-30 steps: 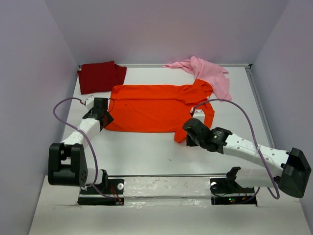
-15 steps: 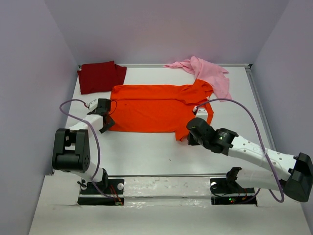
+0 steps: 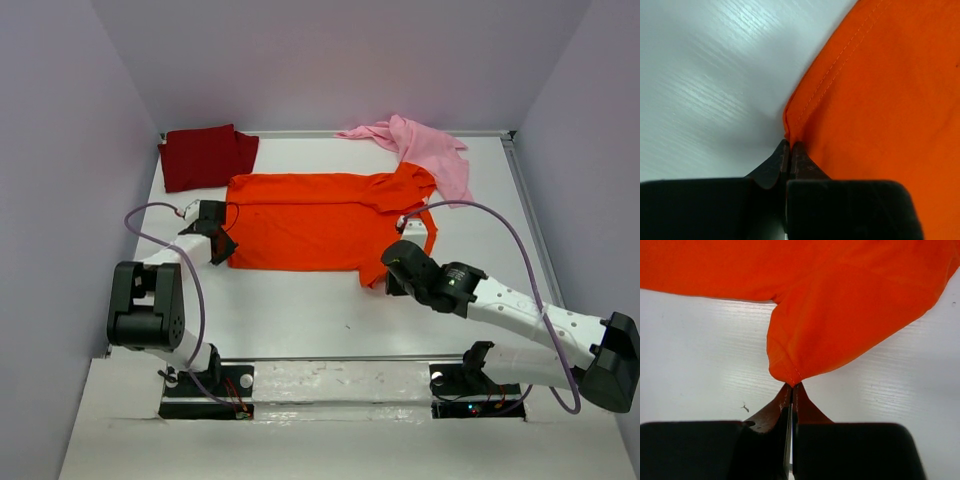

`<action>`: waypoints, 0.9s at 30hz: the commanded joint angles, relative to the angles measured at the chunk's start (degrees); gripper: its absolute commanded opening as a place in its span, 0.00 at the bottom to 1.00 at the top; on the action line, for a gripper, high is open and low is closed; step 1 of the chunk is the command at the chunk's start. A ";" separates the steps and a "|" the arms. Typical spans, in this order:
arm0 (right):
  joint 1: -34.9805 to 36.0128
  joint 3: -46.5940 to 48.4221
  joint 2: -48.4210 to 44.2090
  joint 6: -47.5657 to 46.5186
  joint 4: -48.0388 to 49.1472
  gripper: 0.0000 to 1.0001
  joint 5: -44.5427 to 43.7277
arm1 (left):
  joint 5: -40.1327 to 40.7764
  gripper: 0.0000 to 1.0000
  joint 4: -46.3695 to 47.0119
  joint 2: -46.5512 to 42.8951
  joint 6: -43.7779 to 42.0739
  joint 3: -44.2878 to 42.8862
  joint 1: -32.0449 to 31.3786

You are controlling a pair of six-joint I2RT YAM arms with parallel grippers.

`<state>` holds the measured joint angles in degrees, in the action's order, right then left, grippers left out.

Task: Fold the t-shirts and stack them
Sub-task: Fold the tshirt

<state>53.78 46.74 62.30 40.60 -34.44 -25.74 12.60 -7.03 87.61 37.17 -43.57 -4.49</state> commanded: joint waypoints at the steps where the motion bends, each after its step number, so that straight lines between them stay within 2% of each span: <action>1: 0.63 2.03 -0.78 -1.22 -2.46 0.00 -8.95 | -3.01 0.00 -1.86 -4.81 0.27 1.82 -0.34; 5: 0.63 5.90 -0.34 -1.84 -6.78 0.00 -17.14 | -2.93 0.00 -2.64 -9.29 -1.22 0.77 -0.34; 11: -1.40 11.08 3.61 -4.30 -7.40 0.00 -24.00 | -4.95 0.00 -2.91 -8.96 -4.91 -2.74 -0.34; 15: -3.50 14.86 8.88 -5.97 -7.14 0.00 -27.34 | -12.06 0.00 -0.27 -5.62 -4.65 -3.10 1.23; 16: -3.51 15.65 11.50 -7.28 -6.35 0.00 -28.48 | -16.68 0.00 0.60 -5.09 -4.47 -3.01 1.76; 21: -8.50 19.78 19.42 -10.01 -5.64 0.00 -31.13 | -17.61 0.00 0.79 -3.41 -4.82 -5.55 2.47; 27: -13.61 22.16 24.88 -11.77 -1.87 0.00 -29.11 | -14.98 0.00 -2.11 -3.07 -7.45 -11.09 3.35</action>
<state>42.30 65.34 86.28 30.28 -40.23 -52.03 -2.79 -8.38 85.27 32.32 -49.89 -1.89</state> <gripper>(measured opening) 0.022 0.054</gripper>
